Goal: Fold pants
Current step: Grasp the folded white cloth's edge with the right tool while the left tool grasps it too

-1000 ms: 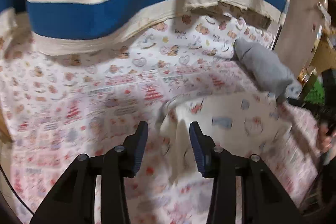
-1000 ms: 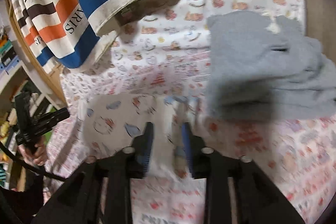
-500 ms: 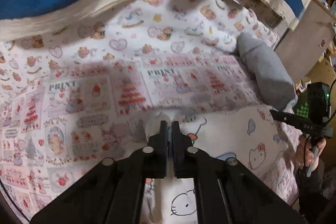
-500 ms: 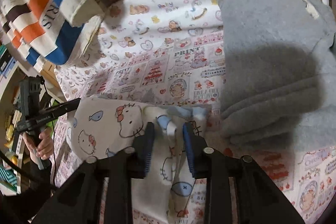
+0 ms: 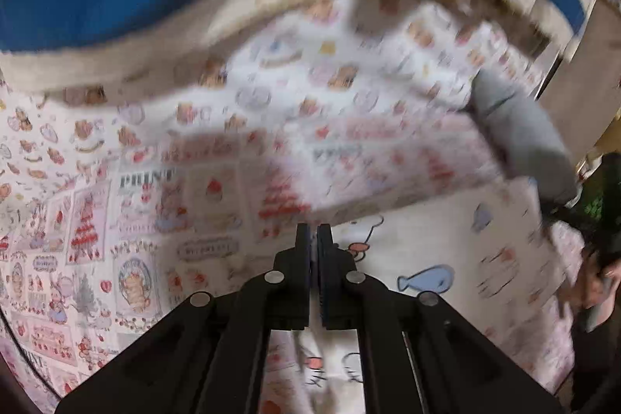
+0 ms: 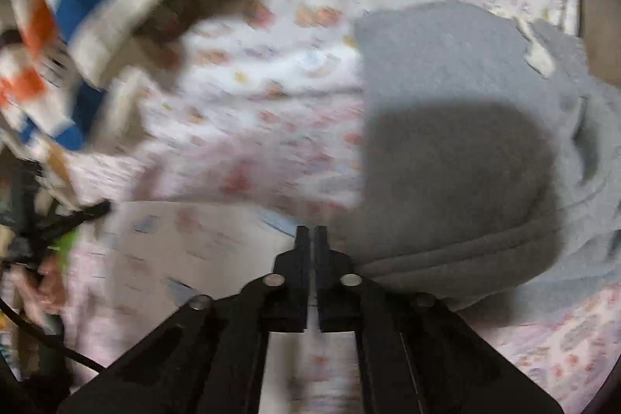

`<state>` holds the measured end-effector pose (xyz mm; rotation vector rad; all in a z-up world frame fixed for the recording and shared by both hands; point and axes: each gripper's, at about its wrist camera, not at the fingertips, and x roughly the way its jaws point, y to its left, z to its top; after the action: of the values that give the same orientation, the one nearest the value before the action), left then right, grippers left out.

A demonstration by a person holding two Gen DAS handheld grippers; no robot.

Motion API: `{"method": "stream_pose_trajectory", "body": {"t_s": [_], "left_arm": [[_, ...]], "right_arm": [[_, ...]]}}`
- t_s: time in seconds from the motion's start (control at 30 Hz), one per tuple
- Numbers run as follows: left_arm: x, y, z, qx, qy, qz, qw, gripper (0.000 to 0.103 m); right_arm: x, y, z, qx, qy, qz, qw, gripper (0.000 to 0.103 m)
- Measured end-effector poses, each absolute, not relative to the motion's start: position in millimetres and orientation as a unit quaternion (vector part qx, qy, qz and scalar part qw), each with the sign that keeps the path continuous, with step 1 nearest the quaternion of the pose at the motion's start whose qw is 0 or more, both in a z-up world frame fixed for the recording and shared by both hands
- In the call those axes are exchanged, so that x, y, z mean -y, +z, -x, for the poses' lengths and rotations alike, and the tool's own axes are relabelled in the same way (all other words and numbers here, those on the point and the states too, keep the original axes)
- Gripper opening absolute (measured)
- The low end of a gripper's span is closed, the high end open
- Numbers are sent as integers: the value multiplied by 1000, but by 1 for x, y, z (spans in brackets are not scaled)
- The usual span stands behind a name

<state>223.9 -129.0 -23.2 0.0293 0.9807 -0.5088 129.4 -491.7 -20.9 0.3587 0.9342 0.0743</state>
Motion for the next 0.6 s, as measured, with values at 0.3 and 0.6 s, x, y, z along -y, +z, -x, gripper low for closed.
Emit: {"method": "stream_pose_trajectory", "body": {"t_s": [0.3, 0.6], "left_arm": [[115, -2, -213, -427, -238, -3, 872, 42], [141, 13, -196, -407, -250, -15, 879, 26]], "right_arm": [[495, 13, -107, -388, 38, -166, 906, 0], [431, 25, -123, -400, 83, -136, 903, 0]]}}
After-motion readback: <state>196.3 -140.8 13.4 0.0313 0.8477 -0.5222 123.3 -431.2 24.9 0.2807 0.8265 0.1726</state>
